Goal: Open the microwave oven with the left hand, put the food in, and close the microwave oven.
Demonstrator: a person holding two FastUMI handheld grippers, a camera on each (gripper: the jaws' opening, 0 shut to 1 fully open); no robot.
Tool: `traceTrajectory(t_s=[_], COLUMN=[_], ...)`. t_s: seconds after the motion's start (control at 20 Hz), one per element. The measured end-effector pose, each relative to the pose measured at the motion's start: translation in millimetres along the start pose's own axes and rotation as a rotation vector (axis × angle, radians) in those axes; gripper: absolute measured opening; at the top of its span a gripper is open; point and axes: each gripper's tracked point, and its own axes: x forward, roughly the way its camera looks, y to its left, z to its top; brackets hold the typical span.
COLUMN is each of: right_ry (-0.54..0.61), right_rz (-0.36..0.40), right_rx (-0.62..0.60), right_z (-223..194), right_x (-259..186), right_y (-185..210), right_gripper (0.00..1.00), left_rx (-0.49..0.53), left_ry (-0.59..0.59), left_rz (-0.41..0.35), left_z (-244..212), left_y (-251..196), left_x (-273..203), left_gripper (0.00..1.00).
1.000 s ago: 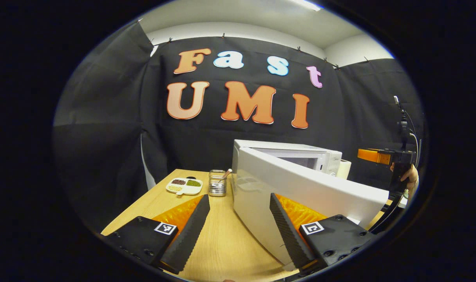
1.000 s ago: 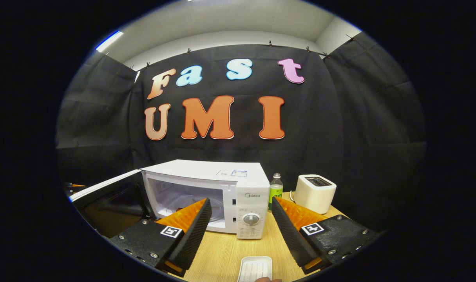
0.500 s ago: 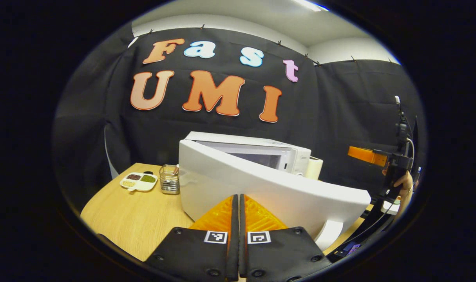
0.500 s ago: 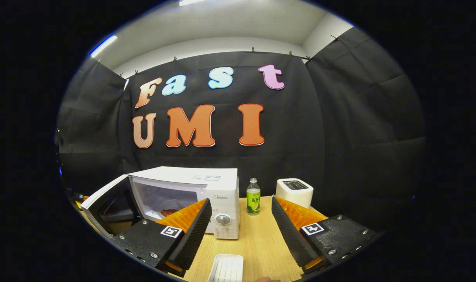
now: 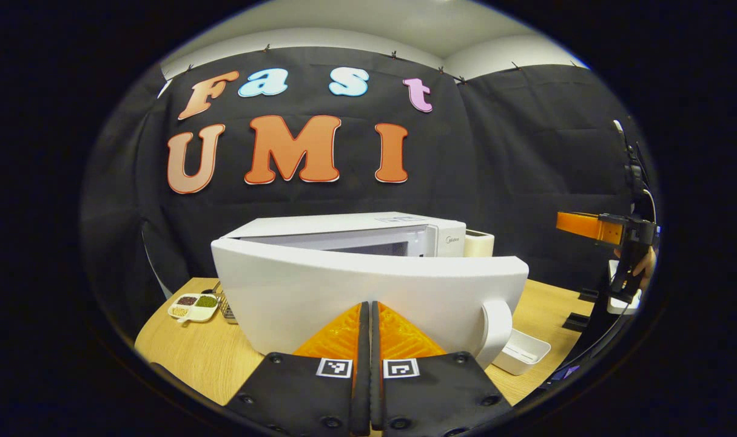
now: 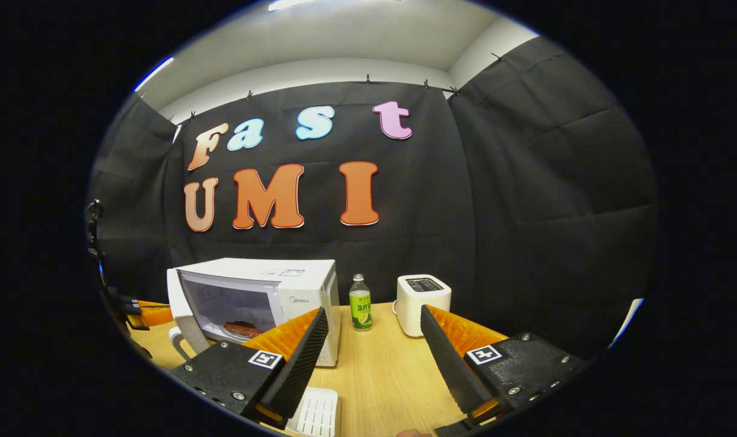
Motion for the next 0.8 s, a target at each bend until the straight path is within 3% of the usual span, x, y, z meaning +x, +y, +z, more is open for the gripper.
traceTrajectory(t_s=[0.5,0.75,0.8], right_ry=[0.022,0.057,0.062], right_rz=[-0.060,-0.080,-0.083], right_rx=[-0.002,-0.029,-0.027], right_z=[-10.8,-26.7,-29.5], right_x=[0.6,6.0,7.2], right_y=[-38.5,-52.2,-53.7], right_gripper=[0.95,0.95,0.95], left_rx=[-0.002,-0.055,-0.076], left_ry=[0.005,0.013,-0.015], left_rz=[0.077,0.151,0.135], left_z=[3.6,0.2,6.2], left_y=[-7.0,4.5,-3.6], left_x=[80.1,110.5,113.0], left_gripper=[0.05,0.05,0.05])
